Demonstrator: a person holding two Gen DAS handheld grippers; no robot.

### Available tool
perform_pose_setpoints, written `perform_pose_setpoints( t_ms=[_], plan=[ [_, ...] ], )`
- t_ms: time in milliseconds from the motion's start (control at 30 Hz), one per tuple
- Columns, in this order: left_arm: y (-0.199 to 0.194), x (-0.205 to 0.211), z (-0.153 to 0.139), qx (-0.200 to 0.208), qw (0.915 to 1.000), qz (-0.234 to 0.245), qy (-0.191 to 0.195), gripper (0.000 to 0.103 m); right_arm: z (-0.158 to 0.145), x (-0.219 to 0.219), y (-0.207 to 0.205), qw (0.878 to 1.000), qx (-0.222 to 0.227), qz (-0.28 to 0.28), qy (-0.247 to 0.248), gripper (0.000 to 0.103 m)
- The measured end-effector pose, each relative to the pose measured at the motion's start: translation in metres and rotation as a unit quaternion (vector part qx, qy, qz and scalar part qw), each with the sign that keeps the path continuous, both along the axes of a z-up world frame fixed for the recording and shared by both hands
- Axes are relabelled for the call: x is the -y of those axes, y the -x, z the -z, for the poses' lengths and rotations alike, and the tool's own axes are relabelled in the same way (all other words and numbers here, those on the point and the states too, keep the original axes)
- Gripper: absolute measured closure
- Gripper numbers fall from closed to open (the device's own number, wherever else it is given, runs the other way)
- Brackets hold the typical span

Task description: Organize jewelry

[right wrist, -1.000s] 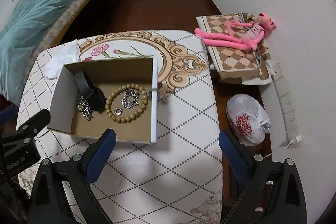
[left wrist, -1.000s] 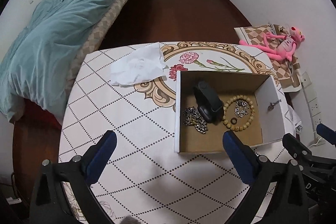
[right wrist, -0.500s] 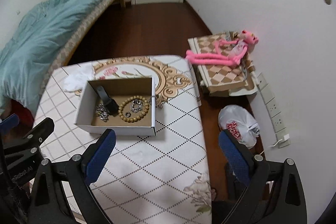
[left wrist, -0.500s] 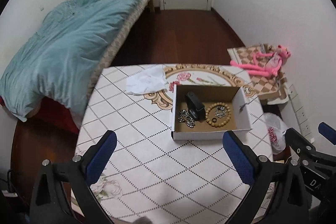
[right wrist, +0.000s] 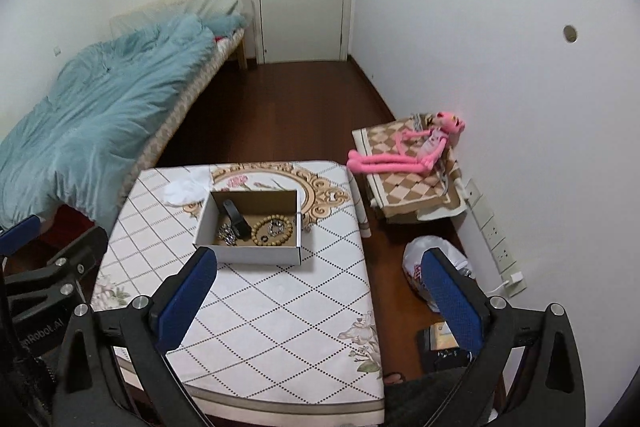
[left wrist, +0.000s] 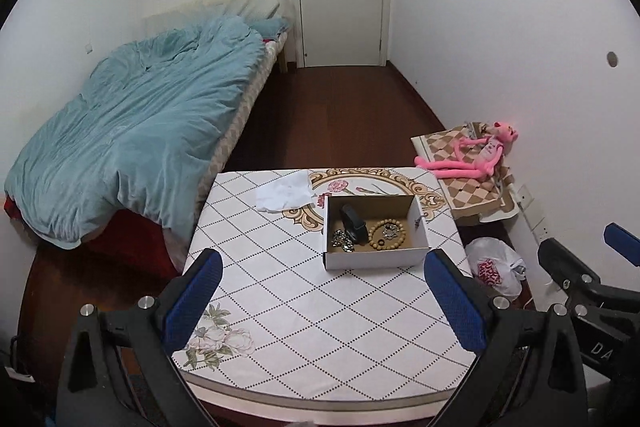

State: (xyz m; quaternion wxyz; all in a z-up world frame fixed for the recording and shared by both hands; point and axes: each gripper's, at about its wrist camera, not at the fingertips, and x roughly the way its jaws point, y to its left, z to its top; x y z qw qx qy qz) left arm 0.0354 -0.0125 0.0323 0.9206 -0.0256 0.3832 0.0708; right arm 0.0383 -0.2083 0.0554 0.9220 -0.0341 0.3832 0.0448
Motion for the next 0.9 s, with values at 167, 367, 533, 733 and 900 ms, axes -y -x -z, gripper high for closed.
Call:
perform_pose_setpoints(
  t_ms=[167, 367, 533, 733, 900],
  plan=[
    [0.017, 0.003, -0.013, 0.007, 1.0, 0.004, 0.0, 0.0, -0.022, 0.003, 0.024, 1.0, 0.017, 0.0, -0.001, 0.0],
    [0.027, 0.004, -0.019, 0.005, 1.0, -0.006, 0.002, 0.0, -0.035, 0.006, 0.04, 1.0, 0.023, -0.001, -0.003, 0.0],
    [0.024, 0.001, -0.015, -0.005, 0.9998, -0.004, 0.017, 0.0, -0.033, 0.006, 0.037, 1.0, 0.011, -0.001, -0.003, 0.0],
    [0.005, -0.003, -0.009, -0.016, 0.9997, -0.01, 0.014, 0.0, -0.022, 0.004, 0.018, 1.0, -0.004, 0.002, 0.0, 0.0],
    [-0.017, -0.008, 0.001, -0.027, 0.9994, -0.018, 0.015, 0.0, -0.011, -0.001, -0.009, 1.0, -0.018, 0.008, 0.0, 0.0]
  ],
)
